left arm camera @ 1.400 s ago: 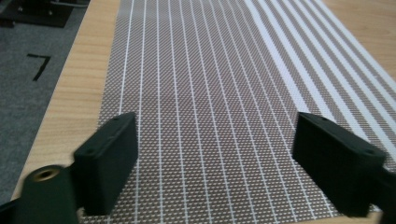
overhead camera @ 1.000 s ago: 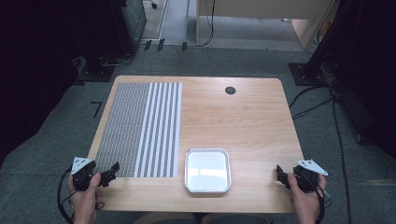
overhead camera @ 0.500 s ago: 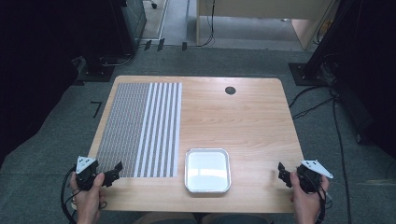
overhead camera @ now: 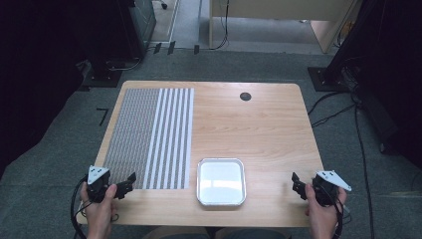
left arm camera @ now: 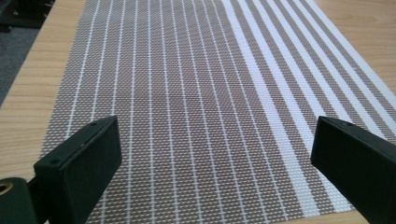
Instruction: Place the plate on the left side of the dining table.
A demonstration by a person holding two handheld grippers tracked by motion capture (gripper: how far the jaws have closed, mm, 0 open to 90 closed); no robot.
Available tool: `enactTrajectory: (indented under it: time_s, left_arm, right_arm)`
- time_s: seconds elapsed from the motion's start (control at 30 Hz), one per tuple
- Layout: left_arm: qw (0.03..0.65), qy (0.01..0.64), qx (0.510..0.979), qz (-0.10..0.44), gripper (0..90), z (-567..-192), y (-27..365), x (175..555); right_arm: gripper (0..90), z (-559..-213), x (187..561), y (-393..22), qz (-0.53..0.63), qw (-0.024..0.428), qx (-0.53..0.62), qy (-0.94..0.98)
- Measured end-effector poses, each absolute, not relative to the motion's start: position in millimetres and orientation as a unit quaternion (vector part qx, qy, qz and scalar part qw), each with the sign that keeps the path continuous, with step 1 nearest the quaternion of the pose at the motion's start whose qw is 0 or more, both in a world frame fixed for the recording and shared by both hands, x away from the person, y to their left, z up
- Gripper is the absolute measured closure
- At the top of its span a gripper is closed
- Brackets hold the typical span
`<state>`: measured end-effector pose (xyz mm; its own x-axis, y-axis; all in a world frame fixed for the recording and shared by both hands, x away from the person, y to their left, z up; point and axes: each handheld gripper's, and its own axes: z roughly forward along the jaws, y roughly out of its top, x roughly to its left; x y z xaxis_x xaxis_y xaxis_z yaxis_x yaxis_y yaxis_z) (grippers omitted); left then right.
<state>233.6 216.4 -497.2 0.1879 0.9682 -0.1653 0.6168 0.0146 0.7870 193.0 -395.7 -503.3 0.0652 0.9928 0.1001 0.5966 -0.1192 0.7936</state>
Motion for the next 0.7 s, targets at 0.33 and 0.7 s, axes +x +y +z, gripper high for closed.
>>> enactTrajectory:
  time_s: [0.33,0.7]
  left_arm:
    - [0.397,0.586,0.67,0.222,1.9,-493.5,204.3,232.1]
    - [0.4,0.57,0.683,0.219,1.9,-491.7,179.4,231.2]
  right_arm:
    - [14.1,-501.4,193.9,-379.1,0.342,0.297,0.651,0.609]
    - [14.2,-501.9,196.5,-367.3,0.35,0.294,0.644,0.614]
